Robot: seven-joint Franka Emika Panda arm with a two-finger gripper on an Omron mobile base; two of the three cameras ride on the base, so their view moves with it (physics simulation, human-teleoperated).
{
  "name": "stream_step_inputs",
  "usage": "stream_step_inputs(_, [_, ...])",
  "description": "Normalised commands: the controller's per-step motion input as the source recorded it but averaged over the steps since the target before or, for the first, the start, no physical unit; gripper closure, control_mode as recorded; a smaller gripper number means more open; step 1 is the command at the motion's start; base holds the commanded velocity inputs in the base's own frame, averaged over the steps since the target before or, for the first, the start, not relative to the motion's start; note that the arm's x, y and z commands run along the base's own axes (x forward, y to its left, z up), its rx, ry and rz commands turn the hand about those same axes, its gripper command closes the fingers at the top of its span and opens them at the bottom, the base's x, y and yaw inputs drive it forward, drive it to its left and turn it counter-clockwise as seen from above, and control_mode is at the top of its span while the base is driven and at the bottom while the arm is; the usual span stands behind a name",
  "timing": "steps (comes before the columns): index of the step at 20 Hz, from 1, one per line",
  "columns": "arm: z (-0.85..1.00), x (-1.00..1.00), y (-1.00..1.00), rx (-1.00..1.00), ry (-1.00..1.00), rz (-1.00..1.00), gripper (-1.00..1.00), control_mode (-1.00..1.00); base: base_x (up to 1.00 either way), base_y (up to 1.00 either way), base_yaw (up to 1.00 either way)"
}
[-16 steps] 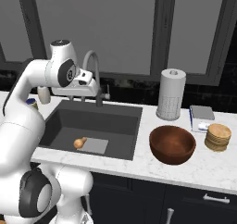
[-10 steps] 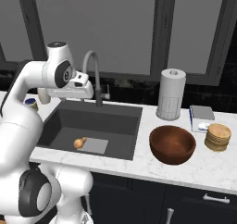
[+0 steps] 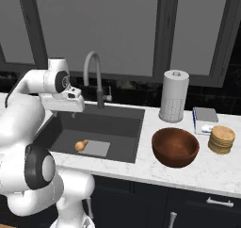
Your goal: Pick the squash from the sink and place it in the bowl. Then pick the bowl and place it in the microwave. Then close the microwave door and press the start button.
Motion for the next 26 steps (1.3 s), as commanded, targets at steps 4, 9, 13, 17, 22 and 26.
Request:
stream_step_inputs(4, [-0.44, 0.12, 0.22, -0.01, 0.09, 0.0, -1.0, -1.0, 0.0, 0.0, 0.0])
stream_step_inputs(9, [-0.26, -0.11, 0.03, 0.0, -0.01, 0.0, -1.0, -1.0, 0.0, 0.0, 0.0])
stream_step_inputs(13, [-0.41, 0.0, 0.01, 0.0, 0.04, 0.0, -1.0, -1.0, 0.0, 0.0, 0.0])
stream_step_inputs(17, [-0.48, 0.0, 0.0, 0.0, 0.07, 0.0, -1.0, -1.0, 0.0, 0.0, 0.0])
stream_step_inputs(22, [-0.44, 0.0, 0.05, -0.01, 0.04, 0.0, -1.0, -1.0, 0.0, 0.0, 0.0])
stream_step_inputs(26, [-0.21, 0.0, 0.01, -0.02, 0.0, -0.01, -1.0, -1.0, 0.0, 0.0, 0.0])
